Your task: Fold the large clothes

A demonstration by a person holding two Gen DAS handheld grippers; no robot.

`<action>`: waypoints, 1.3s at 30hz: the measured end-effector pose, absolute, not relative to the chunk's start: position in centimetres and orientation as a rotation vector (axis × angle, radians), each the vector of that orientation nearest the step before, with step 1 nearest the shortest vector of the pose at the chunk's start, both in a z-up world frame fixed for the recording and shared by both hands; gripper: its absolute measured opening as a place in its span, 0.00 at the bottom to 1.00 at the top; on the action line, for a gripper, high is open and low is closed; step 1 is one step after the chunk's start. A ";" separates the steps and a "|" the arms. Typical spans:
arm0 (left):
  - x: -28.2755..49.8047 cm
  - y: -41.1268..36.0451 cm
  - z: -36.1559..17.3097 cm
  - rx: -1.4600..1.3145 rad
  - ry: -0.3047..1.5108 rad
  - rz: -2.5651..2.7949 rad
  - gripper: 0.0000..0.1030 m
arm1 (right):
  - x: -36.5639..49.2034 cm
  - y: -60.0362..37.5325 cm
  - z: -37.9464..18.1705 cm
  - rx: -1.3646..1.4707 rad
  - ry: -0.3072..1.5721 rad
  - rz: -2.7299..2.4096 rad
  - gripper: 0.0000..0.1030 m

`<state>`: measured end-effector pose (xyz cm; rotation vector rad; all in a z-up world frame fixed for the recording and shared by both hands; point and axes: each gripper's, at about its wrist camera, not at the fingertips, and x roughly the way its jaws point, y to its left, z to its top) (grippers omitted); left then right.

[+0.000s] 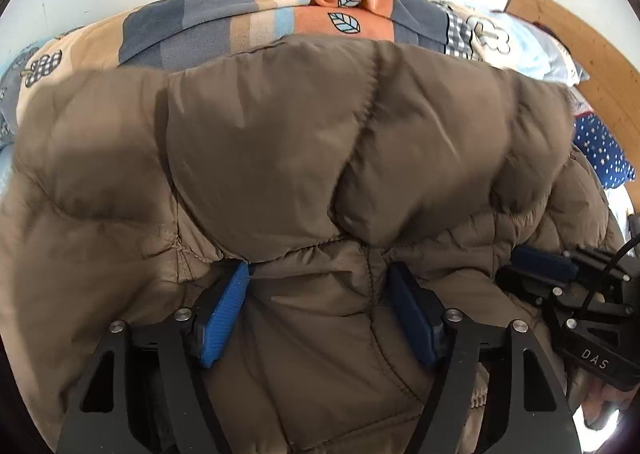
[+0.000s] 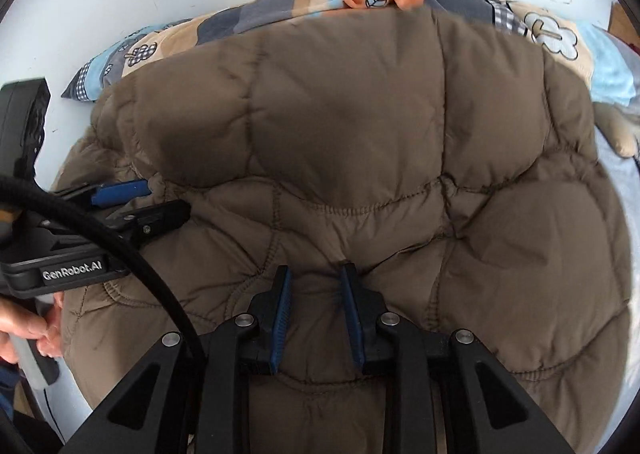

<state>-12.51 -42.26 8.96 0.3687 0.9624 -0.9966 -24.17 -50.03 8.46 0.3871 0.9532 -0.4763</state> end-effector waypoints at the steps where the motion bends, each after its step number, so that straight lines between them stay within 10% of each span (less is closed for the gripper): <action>1: -12.4 -42.2 8.8 0.360 0.961 -0.992 0.71 | -24.3 -50.1 8.1 0.393 0.945 -0.479 0.26; 18: -20.8 -30.9 18.3 0.376 0.718 -0.950 0.71 | -36.2 -40.5 18.7 0.477 0.659 -0.518 0.47; 39: -13.7 -25.9 11.1 0.415 0.914 -0.754 0.75 | -30.0 -41.3 11.1 0.428 0.831 -0.505 0.47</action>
